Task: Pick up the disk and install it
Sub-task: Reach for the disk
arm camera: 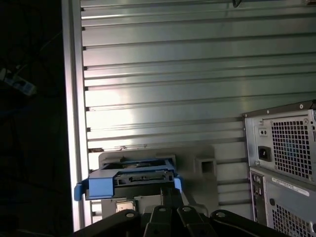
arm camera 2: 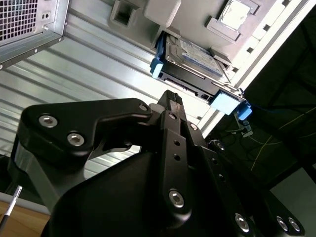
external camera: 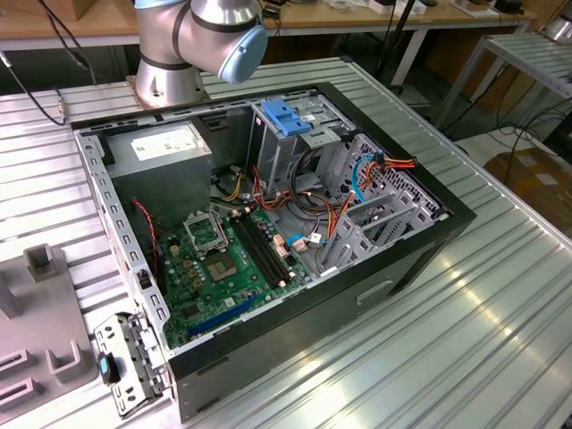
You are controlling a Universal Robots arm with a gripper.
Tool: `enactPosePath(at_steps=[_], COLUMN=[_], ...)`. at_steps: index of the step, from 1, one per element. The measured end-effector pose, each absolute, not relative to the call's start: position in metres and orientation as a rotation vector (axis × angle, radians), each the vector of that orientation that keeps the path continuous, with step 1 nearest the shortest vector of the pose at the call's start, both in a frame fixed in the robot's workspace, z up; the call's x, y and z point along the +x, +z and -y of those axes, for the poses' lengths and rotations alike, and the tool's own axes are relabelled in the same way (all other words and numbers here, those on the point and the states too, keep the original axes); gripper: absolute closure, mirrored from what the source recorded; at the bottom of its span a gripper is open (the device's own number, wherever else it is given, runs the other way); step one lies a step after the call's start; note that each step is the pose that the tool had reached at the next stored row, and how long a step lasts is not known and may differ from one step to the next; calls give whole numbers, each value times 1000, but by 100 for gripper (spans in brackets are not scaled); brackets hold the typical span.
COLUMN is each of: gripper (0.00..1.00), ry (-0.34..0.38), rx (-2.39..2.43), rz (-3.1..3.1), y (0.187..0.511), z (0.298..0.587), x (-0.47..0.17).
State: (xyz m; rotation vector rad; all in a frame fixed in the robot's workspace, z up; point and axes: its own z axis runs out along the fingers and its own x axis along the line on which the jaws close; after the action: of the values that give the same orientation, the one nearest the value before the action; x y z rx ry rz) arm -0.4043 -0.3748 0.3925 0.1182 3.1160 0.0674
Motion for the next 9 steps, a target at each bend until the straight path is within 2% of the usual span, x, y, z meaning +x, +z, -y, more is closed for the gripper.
enactPosePath(at_steps=[9], gripper=[89], ry=[67], rx=[118], rz=[-3116], y=[392], z=[388], x=[-426])
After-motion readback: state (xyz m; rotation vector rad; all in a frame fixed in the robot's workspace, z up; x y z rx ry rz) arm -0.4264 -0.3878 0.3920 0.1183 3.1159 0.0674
